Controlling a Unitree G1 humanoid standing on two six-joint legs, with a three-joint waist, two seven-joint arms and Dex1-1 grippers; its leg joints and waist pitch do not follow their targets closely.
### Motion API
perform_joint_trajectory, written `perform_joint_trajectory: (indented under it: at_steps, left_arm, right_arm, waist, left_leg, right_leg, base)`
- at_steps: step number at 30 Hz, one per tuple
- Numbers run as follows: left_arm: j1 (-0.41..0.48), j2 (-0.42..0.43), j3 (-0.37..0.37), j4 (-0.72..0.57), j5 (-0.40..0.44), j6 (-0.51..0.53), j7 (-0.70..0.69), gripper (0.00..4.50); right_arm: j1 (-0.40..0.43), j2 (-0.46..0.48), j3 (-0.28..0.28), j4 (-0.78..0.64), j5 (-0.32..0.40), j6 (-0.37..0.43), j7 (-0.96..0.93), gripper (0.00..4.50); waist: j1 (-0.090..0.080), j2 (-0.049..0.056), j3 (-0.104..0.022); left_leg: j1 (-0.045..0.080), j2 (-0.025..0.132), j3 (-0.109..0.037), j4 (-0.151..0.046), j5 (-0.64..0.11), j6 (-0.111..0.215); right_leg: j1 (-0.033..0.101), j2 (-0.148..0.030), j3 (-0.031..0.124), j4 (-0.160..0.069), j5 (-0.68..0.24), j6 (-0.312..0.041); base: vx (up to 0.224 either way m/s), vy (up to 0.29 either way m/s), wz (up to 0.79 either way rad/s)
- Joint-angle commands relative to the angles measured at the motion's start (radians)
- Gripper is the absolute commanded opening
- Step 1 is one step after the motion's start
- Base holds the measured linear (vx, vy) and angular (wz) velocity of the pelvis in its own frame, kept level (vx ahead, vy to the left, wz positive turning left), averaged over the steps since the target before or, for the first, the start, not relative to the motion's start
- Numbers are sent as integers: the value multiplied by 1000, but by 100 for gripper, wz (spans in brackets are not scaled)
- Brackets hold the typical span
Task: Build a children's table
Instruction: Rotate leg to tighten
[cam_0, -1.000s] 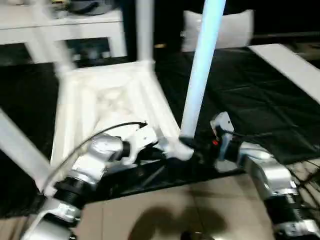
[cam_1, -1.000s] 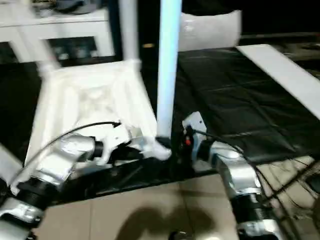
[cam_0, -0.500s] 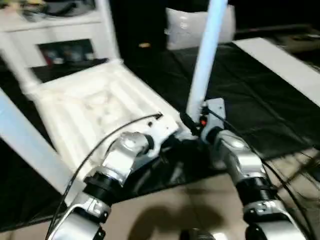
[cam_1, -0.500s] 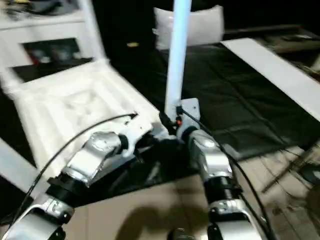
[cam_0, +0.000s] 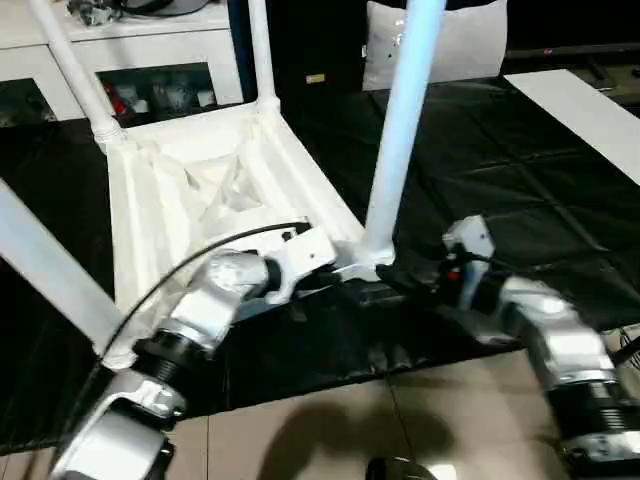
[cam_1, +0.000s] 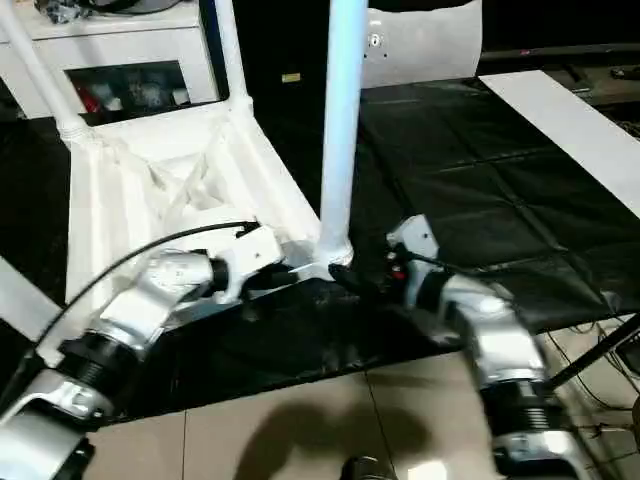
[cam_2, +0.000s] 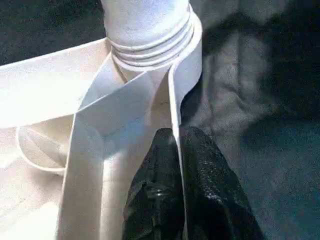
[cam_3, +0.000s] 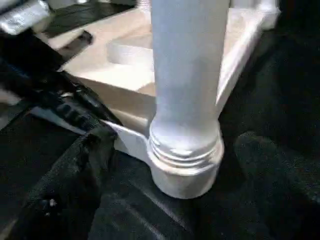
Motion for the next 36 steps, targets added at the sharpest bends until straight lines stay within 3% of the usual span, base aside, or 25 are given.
perform_joint_trajectory:
  at_steps: [1,5,6,8,10,15,16,22,26,27,32,36]
  left_arm:
    - [6,59,-70,45,18,-103,-140,0]
    - [2,103,-110,55,20,-185,-249,0]
    - [0,115,-126,61,18,-220,-297,0]
    - [-1,118,-130,64,13,-233,-316,0]
    - [-2,119,-136,66,-4,-267,-363,0]
    - [-4,120,-155,69,-22,-323,-440,0]
    - [-4,120,-155,69,-22,-323,-440,0]
    - [-3,110,-153,75,-30,-343,-464,0]
    - [-6,108,-152,86,-28,-352,-463,0]
    - [-6,108,-151,88,-28,-352,-463,0]
    - [-2,107,-143,91,-38,-339,-467,0]
    - [14,95,-114,65,-70,-262,-453,0]
  right_arm:
    - [-15,-34,31,-15,14,-25,102,441]
    - [-34,-52,47,-5,14,-38,180,441]
    - [-48,-58,64,6,14,-36,217,415]
    - [-54,-62,75,11,12,-35,236,407]
    - [-71,-66,103,32,-2,-43,271,389]
    - [-112,-36,158,79,-19,-46,350,358]
    - [-112,-36,158,79,-19,-46,350,334]
    - [-136,-22,183,108,-4,-36,393,280]
    - [-141,-16,185,116,-3,-34,413,270]
    - [-140,-15,185,116,-1,-30,417,239]
    - [-137,-14,186,113,5,-22,426,210]
    - [-113,-7,171,81,29,8,412,197]
  waist:
    - [13,-14,-73]
    - [24,-13,-73]
    - [28,-14,-74]
    - [37,-12,-74]
    - [57,-10,-80]
    - [77,-11,-85]
    - [79,-11,-86]
    - [96,-15,-84]
    - [98,-14,-85]
    - [98,-15,-85]
    - [98,-15,-86]
    - [98,-11,-87]
  left_leg:
    - [-27,-10,28,-66,-111,130]
    - [-22,-7,30,-68,-123,114]
    - [-22,-6,30,-69,-114,111]
    - [-18,-2,31,-69,-99,113]
    - [-17,2,33,-69,-70,113]
    - [-16,7,35,-68,-32,119]
    - [-17,7,35,-68,-33,121]
    - [-16,6,38,-70,-49,97]
    - [-16,6,38,-70,-51,91]
    - [-16,7,38,-71,-51,89]
    - [-16,6,38,-71,-50,85]
    - [-15,7,39,-70,-41,82]
  right_leg:
    - [96,-23,49,-75,-390,-119]
    - [89,-22,51,-78,-412,-103]
    - [89,-21,50,-76,-402,-106]
    - [86,-20,54,-71,-372,-120]
    - [87,-21,57,-60,-319,-144]
    - [87,-21,62,-42,-218,-187]
    - [89,-22,62,-40,-215,-190]
    - [90,-24,63,-47,-271,-163]
    - [89,-23,63,-47,-270,-158]
    - [89,-22,63,-46,-268,-156]
    - [90,-22,62,-47,-268,-153]
    - [91,-21,63,-43,-249,-162]
  base:
    - [0,0,0]
    - [0,0,0]
    - [0,0,0]
    - [0,0,0]
    - [0,0,0]
    - [0,0,0]
    - [0,0,0]
    - [0,0,0]
    - [0,0,0]
    - [0,0,0]
    - [0,0,0]
    - [0,0,0]
